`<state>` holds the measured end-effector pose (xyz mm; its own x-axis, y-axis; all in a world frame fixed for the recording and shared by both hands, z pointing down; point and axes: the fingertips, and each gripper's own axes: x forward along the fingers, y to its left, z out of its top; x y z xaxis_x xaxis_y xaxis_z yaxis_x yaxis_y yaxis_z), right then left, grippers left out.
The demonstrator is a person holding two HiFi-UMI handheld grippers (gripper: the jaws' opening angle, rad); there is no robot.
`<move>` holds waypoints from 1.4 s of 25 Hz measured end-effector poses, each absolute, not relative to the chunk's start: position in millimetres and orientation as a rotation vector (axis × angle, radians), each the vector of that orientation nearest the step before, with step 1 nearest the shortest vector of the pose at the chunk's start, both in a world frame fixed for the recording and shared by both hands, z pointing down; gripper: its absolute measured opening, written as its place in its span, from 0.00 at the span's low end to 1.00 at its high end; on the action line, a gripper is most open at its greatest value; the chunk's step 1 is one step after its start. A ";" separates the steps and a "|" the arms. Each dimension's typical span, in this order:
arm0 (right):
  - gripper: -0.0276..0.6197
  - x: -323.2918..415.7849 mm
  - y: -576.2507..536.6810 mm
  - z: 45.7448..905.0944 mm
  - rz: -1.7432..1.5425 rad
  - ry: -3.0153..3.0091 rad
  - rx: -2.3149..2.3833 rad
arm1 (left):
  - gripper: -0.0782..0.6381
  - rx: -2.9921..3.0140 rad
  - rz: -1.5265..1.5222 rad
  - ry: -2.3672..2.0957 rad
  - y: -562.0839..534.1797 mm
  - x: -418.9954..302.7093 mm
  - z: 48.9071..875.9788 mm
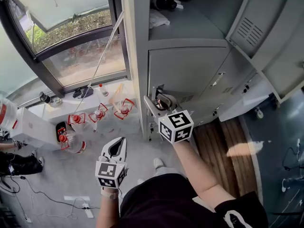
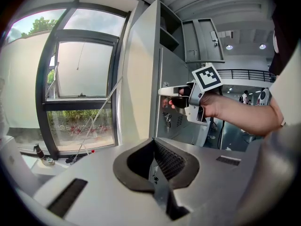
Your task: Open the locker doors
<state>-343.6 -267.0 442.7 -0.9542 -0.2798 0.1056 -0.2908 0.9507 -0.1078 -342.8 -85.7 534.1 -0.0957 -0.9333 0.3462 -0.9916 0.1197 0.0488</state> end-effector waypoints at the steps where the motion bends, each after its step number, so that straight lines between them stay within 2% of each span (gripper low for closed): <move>1: 0.33 -341.3 -265.2 442.8 0.182 -3.010 0.447 | 0.13 1.891 0.285 -2.108 -84.6 -341.3 533.9; 6: 0.30 -325.4 -256.6 443.5 0.166 -2.984 0.503 | 0.13 1.917 0.284 -2.090 -78.6 -331.9 532.8; 9: 0.25 -311.5 -252.8 443.4 0.164 -2.977 0.562 | 0.13 1.940 0.292 -2.070 -75.0 -324.7 533.5; 27: 0.29 -210.8 -218.1 443.4 0.167 -2.946 0.802 | 0.13 2.126 0.317 -1.854 -32.8 -256.6 555.2; 35: 0.26 -148.7 -215.4 442.7 0.188 -2.926 0.914 | 0.13 2.203 0.338 -1.767 -39.8 -219.4 560.0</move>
<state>-148.7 -215.4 442.7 -0.8206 -0.5620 0.1033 -0.5706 0.8156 -0.0959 -219.4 -39.8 560.0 0.2175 -0.9063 0.3624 -0.9761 -0.2011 0.0830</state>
